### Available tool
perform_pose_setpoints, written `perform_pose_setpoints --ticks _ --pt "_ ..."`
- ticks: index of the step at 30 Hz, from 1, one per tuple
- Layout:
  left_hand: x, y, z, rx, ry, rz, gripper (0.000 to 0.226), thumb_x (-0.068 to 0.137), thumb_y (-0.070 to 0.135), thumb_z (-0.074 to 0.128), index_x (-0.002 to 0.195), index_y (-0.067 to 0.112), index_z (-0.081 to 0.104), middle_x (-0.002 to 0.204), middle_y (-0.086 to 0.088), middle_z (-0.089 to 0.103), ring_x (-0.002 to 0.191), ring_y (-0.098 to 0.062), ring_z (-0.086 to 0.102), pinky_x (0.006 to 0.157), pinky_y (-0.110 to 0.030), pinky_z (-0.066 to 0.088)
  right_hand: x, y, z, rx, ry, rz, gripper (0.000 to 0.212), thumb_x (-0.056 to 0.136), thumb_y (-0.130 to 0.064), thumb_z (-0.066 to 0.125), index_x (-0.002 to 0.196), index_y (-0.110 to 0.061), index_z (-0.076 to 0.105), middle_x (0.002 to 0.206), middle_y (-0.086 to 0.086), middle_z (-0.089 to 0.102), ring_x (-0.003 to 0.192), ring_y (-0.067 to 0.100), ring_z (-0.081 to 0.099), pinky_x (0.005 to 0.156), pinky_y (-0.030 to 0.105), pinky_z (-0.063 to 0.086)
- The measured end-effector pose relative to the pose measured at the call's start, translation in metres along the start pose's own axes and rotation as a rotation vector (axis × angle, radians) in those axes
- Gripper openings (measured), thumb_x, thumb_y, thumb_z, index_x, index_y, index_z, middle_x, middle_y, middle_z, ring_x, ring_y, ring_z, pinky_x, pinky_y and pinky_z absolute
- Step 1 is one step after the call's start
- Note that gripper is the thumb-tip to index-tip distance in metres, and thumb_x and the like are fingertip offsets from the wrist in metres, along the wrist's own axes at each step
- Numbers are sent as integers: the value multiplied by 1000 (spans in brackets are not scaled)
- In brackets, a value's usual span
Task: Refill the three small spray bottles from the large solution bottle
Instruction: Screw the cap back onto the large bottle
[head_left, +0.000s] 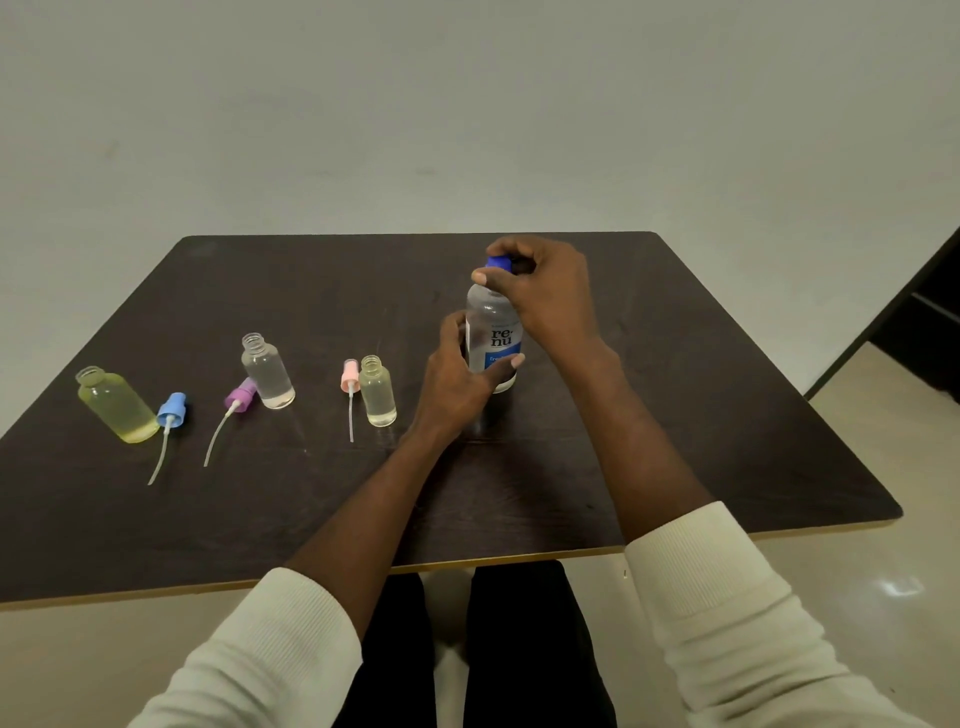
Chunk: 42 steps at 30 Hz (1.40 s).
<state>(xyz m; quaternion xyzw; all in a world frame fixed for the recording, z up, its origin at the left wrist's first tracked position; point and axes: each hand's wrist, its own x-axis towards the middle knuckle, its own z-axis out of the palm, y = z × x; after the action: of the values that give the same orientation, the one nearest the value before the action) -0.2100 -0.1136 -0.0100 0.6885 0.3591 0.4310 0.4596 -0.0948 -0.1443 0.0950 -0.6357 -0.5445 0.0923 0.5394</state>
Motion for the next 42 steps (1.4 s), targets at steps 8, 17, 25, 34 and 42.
perform_pose_setpoints --ticks 8,17,25,34,42 --pt "0 1 0 -4 1 -2 72 80 35 85 137 28 42 126 8 64 114 -7 64 93 -24 55 -8 4 -3 22 -63 -25 44 80 -22 79 121 -16 66 114 -3 68 102 7 64 91 19 53" --pt "0 0 -1 -8 12 -9 75 79 36 87 139 24 43 127 11 62 109 3 61 87 -14 51 0 6 -14 33 -147 38 28 89 -11 67 117 -14 69 113 -2 71 105 8 66 97 31 53" --pt "0 3 -1 0 5 -7 76 79 37 86 140 24 41 127 10 61 109 -1 61 82 -12 50 0 2 -12 29 -155 50 50 75 -34 82 115 -18 55 112 -1 63 97 12 66 84 27 56" --pt "0 2 -1 -5 13 -13 76 78 36 87 139 24 43 127 10 62 110 -1 62 85 -13 51 1 6 -8 -8 -97 53 26 78 -26 79 96 -11 67 96 -2 72 88 9 69 84 30 58" --pt "-1 1 -1 -12 10 -12 76 78 36 87 138 24 42 126 12 61 108 5 60 85 -10 49 3 12 -19 56 -253 66 44 91 -23 66 134 -21 57 125 -3 65 112 7 62 99 32 51"
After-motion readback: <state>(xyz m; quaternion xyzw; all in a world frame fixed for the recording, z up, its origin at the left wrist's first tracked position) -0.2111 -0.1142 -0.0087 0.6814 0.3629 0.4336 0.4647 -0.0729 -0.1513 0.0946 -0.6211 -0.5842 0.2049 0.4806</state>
